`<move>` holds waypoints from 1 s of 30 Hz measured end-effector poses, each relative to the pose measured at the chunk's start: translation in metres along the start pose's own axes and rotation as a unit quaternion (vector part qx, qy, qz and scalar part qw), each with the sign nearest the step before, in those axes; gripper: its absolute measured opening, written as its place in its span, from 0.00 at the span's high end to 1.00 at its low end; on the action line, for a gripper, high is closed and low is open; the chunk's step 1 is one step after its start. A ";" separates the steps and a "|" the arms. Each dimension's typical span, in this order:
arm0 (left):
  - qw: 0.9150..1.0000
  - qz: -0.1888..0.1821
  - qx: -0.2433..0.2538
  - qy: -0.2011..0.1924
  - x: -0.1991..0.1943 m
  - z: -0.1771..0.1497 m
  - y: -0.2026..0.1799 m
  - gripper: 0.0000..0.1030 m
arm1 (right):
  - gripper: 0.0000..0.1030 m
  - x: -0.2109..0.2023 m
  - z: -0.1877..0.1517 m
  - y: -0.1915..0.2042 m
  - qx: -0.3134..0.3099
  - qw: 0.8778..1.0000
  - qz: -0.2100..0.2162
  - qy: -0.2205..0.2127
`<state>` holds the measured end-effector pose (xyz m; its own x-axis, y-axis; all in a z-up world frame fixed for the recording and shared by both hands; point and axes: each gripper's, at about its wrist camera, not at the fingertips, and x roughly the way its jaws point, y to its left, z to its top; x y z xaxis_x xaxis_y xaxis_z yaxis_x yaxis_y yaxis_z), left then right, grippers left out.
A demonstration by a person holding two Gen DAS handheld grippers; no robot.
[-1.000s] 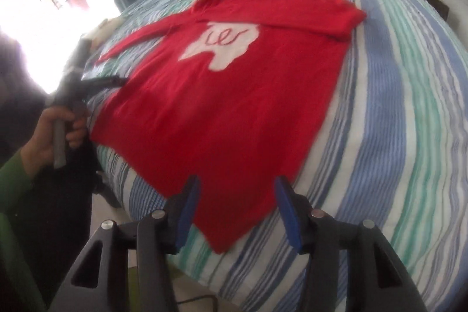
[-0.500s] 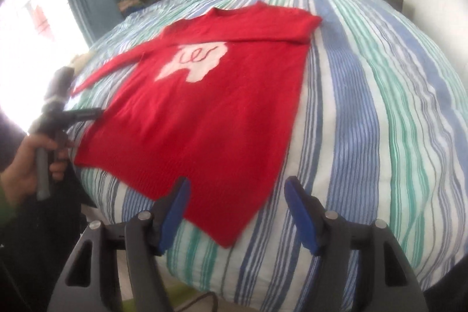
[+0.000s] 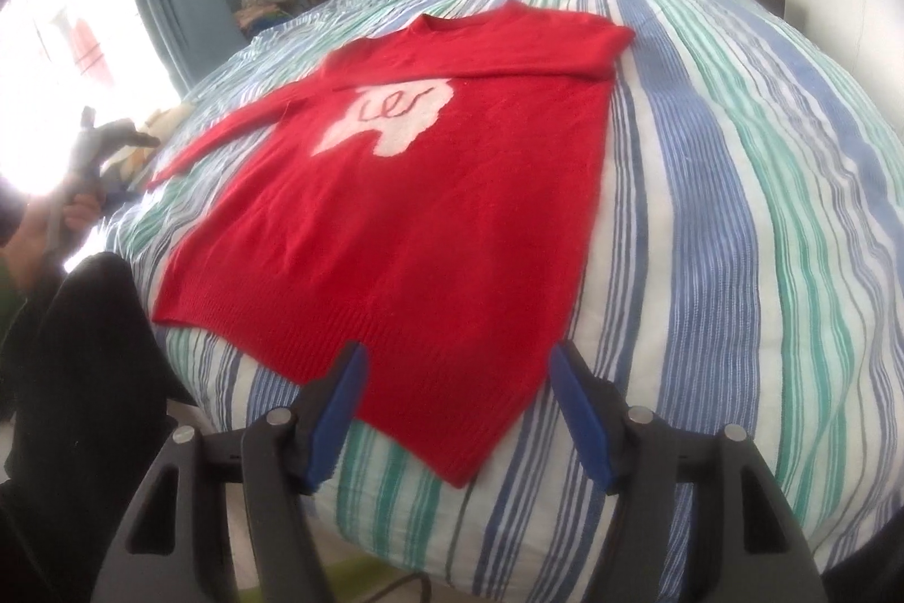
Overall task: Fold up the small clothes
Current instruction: 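Grasp the other sleeve cuff with the left gripper and lift it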
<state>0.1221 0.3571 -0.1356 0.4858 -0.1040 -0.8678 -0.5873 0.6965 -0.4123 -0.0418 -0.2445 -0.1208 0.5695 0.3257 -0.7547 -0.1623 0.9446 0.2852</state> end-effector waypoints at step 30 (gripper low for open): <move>0.828 -0.178 0.528 -0.063 -0.052 -0.190 -0.450 0.64 | 0.36 -0.009 0.001 -0.008 0.017 1.000 0.005 -0.019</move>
<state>0.2386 -0.0856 0.0425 0.6099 -0.4082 -0.6793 0.4688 0.8769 -0.1061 -0.0447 -0.2554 -0.1159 0.5981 0.3325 -0.7292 -0.1405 0.9393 0.3130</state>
